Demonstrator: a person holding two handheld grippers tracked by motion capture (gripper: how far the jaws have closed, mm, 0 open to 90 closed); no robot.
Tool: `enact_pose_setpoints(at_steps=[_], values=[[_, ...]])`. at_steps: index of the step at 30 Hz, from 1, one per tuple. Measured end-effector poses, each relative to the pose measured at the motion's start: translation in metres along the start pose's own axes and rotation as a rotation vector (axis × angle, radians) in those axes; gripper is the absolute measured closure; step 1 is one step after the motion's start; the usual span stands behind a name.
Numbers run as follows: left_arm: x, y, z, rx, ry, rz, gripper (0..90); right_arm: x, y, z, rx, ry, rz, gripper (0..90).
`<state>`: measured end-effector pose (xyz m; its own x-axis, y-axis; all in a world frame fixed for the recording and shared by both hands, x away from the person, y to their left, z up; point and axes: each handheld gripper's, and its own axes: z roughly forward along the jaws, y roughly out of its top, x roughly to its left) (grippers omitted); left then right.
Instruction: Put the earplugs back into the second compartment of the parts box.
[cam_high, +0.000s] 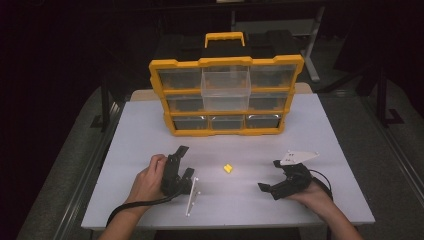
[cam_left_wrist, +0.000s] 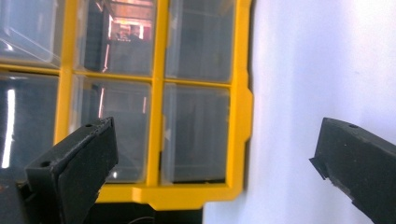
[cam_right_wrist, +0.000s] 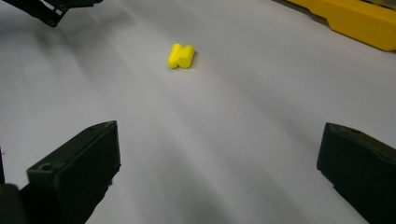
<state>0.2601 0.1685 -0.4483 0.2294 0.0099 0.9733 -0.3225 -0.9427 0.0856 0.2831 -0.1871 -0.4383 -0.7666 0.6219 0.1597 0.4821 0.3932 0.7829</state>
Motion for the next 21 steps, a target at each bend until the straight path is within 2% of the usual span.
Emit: enact_pose_setpoints(at_steps=[4,9,17,19,21], values=[[-0.006,0.001,0.001,-0.003,-0.008,0.011,0.0,0.001,0.001,0.0,-0.002,0.001,-0.005,0.0],[-0.007,0.0,0.001,-0.015,-0.012,-0.005,0.0,0.001,0.0,-0.001,-0.001,-0.001,-0.001,0.0],[-0.003,-0.006,0.003,-0.017,-0.028,-0.091,0.0,0.001,0.0,0.0,0.001,-0.001,-0.002,0.0],[-0.002,-0.008,0.004,-0.022,-0.044,-0.126,0.0,0.0,0.0,0.0,0.002,-0.002,-0.005,0.0],[-0.002,-0.01,0.004,-0.021,-0.062,-0.143,0.2,0.0,0.0,0.0,0.005,-0.005,-0.004,0.0]])
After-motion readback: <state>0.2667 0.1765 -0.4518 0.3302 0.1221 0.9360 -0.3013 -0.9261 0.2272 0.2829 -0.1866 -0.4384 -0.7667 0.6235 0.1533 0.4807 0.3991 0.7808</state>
